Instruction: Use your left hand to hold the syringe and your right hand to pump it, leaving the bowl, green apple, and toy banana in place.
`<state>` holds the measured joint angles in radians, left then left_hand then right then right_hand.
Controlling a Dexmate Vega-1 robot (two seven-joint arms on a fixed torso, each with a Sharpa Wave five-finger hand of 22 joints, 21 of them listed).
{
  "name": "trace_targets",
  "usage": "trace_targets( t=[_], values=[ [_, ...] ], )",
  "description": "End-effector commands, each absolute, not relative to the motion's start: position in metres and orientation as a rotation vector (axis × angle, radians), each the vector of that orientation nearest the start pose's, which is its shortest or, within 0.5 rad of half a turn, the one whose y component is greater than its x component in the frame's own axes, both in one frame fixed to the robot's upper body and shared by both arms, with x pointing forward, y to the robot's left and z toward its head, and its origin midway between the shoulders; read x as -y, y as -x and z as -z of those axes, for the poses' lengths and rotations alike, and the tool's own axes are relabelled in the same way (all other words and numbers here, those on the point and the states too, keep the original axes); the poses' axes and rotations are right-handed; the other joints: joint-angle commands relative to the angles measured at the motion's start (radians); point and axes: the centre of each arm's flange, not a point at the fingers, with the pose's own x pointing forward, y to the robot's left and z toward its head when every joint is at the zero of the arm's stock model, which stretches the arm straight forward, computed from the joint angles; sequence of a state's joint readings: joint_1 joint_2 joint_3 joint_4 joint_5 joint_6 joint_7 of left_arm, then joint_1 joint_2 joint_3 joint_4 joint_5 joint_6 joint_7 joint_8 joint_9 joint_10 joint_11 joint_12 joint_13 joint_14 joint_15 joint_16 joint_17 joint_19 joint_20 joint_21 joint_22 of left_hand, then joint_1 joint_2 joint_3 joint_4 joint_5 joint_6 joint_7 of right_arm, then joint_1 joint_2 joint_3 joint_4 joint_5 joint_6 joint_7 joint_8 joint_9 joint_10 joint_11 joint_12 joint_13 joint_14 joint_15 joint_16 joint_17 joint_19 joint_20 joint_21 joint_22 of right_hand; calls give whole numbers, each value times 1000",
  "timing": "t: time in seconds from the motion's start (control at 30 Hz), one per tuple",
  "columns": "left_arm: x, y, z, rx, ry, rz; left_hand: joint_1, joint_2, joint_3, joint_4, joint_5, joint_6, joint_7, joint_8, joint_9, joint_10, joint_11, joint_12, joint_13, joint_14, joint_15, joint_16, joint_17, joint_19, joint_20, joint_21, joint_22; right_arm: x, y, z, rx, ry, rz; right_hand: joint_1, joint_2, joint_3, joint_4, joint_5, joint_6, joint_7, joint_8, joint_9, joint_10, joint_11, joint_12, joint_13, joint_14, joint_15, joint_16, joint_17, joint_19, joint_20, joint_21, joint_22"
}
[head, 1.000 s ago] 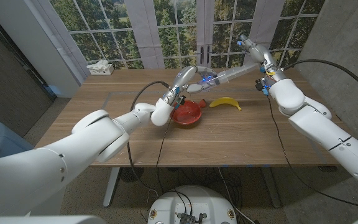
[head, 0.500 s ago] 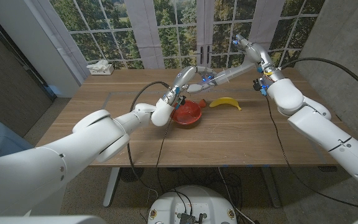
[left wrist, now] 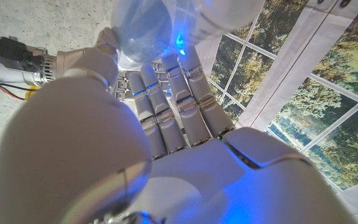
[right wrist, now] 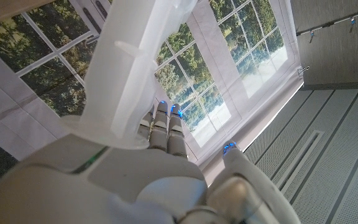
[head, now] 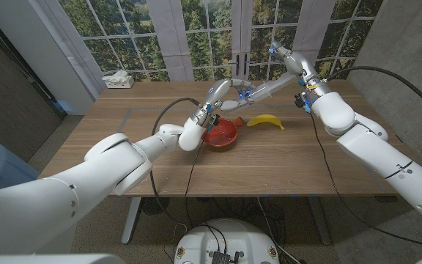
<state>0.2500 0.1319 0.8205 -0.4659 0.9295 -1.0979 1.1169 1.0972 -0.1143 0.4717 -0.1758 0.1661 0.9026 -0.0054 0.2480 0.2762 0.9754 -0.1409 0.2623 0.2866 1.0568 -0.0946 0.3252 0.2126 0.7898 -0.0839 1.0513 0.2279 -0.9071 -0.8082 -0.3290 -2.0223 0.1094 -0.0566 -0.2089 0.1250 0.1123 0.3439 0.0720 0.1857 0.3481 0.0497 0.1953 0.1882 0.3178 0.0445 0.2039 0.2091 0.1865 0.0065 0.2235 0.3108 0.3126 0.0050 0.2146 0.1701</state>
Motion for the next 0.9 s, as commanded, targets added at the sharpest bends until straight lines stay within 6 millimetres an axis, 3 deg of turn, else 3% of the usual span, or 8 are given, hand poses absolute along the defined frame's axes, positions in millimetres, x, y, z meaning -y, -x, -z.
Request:
trace_targets(
  t=[0.03,0.9],
  values=[
    [-69,-612,-38,1578,-696,241,240,228,7,-4,5,5,1,-1,6,10,3,-3,3,78,-146,1,0,2,-128,11,-2,219,-509,-108,906,690,-75,-10,31,7,-1,4,1,-1,2,2,0,2,1,2,6,-4,-1,1,11,1,-1,2],
    [-71,-613,-40,1577,-705,237,243,226,5,-2,5,8,2,-4,6,10,5,-6,6,81,-145,-1,1,-6,-127,26,-8,203,-513,-100,891,703,-113,-14,39,16,6,6,1,-2,3,2,2,0,1,2,7,-9,-2,-3,14,-4,-6,2]
  ],
)
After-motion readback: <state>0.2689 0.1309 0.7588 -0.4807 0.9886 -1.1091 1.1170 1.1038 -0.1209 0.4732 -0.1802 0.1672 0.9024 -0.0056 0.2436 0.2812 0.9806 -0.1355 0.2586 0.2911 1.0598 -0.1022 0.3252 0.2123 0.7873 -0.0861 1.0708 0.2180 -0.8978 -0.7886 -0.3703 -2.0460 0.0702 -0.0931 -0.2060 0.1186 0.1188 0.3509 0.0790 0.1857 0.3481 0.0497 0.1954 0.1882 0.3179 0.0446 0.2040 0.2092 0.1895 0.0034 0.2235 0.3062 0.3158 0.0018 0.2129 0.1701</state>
